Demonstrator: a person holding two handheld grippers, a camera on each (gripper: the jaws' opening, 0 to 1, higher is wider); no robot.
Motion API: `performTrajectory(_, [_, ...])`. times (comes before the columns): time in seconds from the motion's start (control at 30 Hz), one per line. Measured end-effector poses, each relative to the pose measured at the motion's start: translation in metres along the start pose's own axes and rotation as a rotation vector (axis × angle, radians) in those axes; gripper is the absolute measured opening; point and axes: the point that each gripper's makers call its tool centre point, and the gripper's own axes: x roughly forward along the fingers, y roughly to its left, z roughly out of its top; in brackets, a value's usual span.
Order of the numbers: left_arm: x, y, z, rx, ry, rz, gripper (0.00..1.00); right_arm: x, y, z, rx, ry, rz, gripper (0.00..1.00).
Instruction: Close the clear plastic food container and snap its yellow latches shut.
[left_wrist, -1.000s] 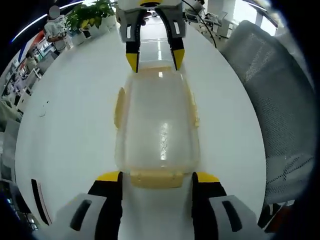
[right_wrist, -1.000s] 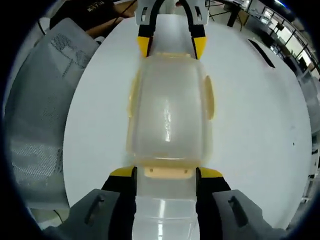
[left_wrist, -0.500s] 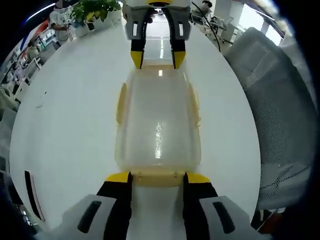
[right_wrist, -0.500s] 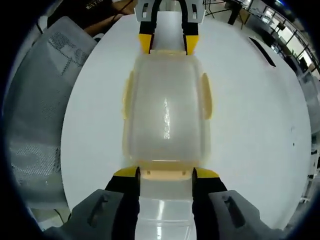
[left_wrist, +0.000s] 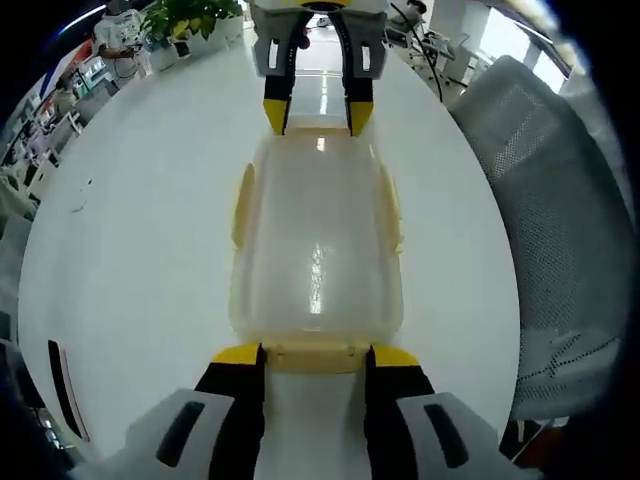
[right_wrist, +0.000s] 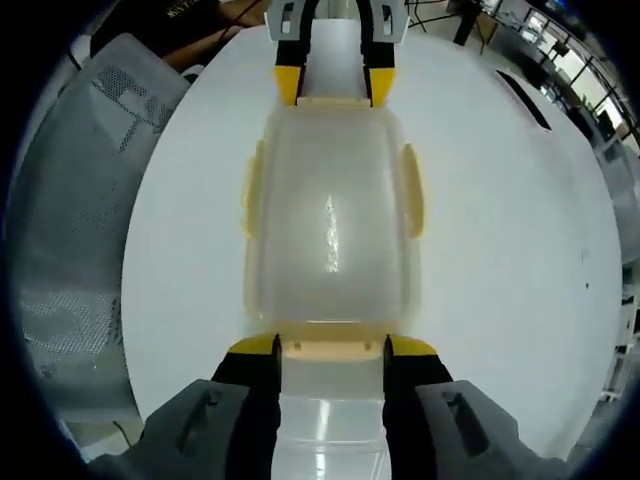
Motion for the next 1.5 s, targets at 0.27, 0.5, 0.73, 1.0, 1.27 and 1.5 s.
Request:
performTrajectory(0.27, [-0.002,-0.003,-0.004,-0.002,0.031,-0.008,0.33,-0.001,0.003,0.005,0.014,-0.046,0.006,0.36])
performTrajectory(0.5, [-0.022,-0.006,-0.004,-0.02,0.033,-0.004,0.33,-0.018,0.004,0.015,-0.003,-0.088,0.002,0.36])
performTrajectory(0.73, [-0.043,-0.009,0.006,-0.029,0.037,0.027,0.33,-0.041,0.004,0.02,-0.037,-0.117,-0.022,0.36])
performTrajectory(1.0, [-0.059,-0.015,0.034,-0.033,0.021,0.053,0.33,-0.068,0.007,0.005,-0.053,-0.151,-0.039,0.36])
performTrajectory(1.27, [-0.051,-0.014,0.076,-0.022,0.02,0.072,0.33,-0.085,0.006,-0.029,-0.051,-0.153,-0.059,0.36])
performTrajectory(1.5, [-0.047,-0.012,0.109,-0.008,0.024,0.074,0.33,-0.099,0.006,-0.06,-0.039,-0.164,-0.061,0.36])
